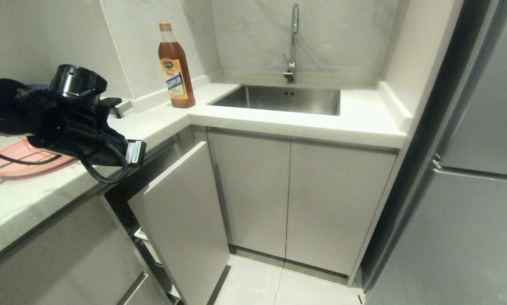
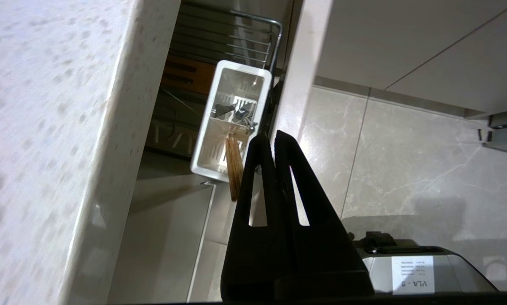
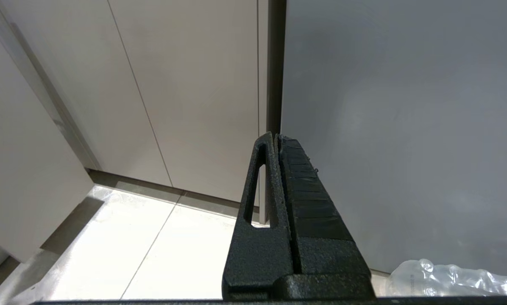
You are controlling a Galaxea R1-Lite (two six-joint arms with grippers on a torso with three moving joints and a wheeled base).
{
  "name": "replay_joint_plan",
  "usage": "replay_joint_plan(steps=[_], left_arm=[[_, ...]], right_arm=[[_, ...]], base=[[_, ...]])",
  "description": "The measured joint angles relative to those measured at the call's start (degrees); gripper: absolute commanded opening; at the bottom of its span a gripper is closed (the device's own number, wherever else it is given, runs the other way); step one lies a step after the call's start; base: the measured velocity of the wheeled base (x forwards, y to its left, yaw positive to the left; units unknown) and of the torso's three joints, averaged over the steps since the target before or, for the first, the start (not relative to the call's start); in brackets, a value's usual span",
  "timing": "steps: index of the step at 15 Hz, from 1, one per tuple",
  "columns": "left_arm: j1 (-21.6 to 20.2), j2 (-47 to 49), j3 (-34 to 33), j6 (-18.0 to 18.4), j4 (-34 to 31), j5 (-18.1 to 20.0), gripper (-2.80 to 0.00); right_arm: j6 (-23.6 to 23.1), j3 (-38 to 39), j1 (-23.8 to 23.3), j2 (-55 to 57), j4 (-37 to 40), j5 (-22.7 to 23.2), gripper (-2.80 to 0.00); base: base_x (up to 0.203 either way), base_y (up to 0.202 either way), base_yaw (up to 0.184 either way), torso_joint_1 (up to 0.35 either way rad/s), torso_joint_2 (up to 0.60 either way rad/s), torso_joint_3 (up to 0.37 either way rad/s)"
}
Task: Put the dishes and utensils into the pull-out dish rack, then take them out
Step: Open the cupboard
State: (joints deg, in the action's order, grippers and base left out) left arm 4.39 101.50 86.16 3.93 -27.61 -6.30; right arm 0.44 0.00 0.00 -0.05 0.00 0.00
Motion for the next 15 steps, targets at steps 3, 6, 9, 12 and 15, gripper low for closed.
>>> replay_joint_plan(steps=[3,6,9,12,15], left_arm=[[-0.4,5.0,2.5,-0.2,0.2,-0.2,-2.8],[-0.7,8.7,4.1,-0.8,0.1,-0.2,-2.8],[-1.1,11.6,5.4,-1.6,0.2,-0.2,-2.8],[-1.3,13.6,6.2,-1.7,0.1,-0.2,-2.8],[-1.2,14.6,6.5,-2.8,0.1,-0.3,-2.8]], right_arm=[[0.0,0.0,0.0,0.0,0.0,0.0,-2.8],[0.0,0.0,0.0,0.0,0.0,0.0,-2.8],[0.0,0.0,0.0,0.0,0.0,0.0,-2.8],[0.0,0.0,0.0,0.0,0.0,0.0,-2.8],[0.0,0.0,0.0,0.0,0.0,0.0,-2.8]], base=[[0.0,0.0,0.0,0.0,0.0,0.0],[0.0,0.0,0.0,0.0,0.0,0.0],[0.0,0.0,0.0,0.0,0.0,0.0],[0.0,0.0,0.0,0.0,0.0,0.0],[0.0,0.0,0.0,0.0,0.0,0.0]])
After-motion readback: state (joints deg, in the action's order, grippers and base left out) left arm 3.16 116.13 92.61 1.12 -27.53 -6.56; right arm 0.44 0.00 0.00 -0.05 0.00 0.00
